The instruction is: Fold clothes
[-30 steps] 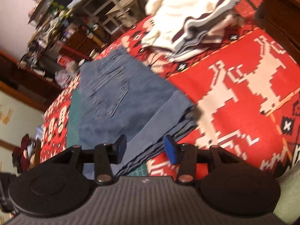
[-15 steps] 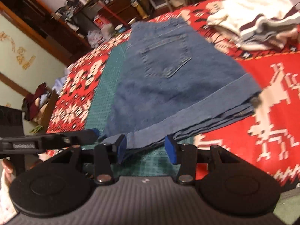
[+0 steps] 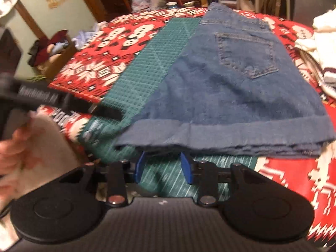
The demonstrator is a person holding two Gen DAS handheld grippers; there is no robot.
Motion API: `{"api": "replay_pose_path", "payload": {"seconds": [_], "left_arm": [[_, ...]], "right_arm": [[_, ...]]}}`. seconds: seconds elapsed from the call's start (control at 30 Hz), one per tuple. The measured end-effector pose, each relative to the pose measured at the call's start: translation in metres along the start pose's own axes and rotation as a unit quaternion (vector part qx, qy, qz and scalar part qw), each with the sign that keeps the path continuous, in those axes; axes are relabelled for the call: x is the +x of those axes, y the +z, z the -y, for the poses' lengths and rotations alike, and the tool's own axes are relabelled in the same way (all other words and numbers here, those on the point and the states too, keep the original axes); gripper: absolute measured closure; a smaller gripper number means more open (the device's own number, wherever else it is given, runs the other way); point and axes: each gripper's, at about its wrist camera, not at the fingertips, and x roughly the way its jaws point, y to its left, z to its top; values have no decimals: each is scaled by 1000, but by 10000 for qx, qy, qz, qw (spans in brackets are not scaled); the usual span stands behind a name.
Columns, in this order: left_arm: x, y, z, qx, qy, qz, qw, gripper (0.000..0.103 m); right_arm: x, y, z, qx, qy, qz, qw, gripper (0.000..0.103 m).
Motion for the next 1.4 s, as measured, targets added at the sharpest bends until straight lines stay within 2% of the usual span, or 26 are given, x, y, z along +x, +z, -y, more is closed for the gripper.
{"api": "replay_pose_path", "payload": {"seconds": [0.07,0.2,0.3,0.4,0.5,0.53,0.63,0.7,0.8,0.9,0.93,1.07,1.23,1.4], "left_arm": [[-1,-1,-4,-123,-70,-94,9999,55],[3,-5,8,222,100,-187,9995,55],[7,-8,15,452,-17,-240,9987,55],[8,-10,21,641,-69,-173,9978,52],[18,-8,26,689,267,-152,9972,52],[21,-7,26,635,262,-148,9975,52],[29,-2,23,399,-56,-201,9990,52],[36,0,24,358,-74,-275,9990,52],[50,-1,30,460,247,-398,9978,52],[52,-2,37,652,578,-240,9959,62],[51,-3,37,671,696,-191,9951,76],[41,-5,19,231,916,-110,9955,96],[30,-7,9,-59,1022,-13,9947,98],[17,-10,-4,-506,747,-27,9959,99]], "right_arm": [[1,5,3,126,-97,148,9998,63],[-4,15,12,497,-171,545,9971,63],[-4,22,18,722,-241,751,9943,63],[4,29,23,897,-278,758,9927,63],[6,31,28,1040,-228,702,9918,63],[5,31,29,1050,-206,707,9917,63],[4,31,26,1027,-181,735,9918,63],[5,31,24,1025,-180,742,9918,63],[5,31,24,1069,-181,742,9913,63],[4,31,27,1135,-212,754,9904,63],[3,30,29,1158,-218,766,9901,63],[2,29,38,1322,-274,784,9877,63],[-9,24,50,1517,-309,877,9840,63],[-29,15,73,1924,-298,1053,9752,62]]}}
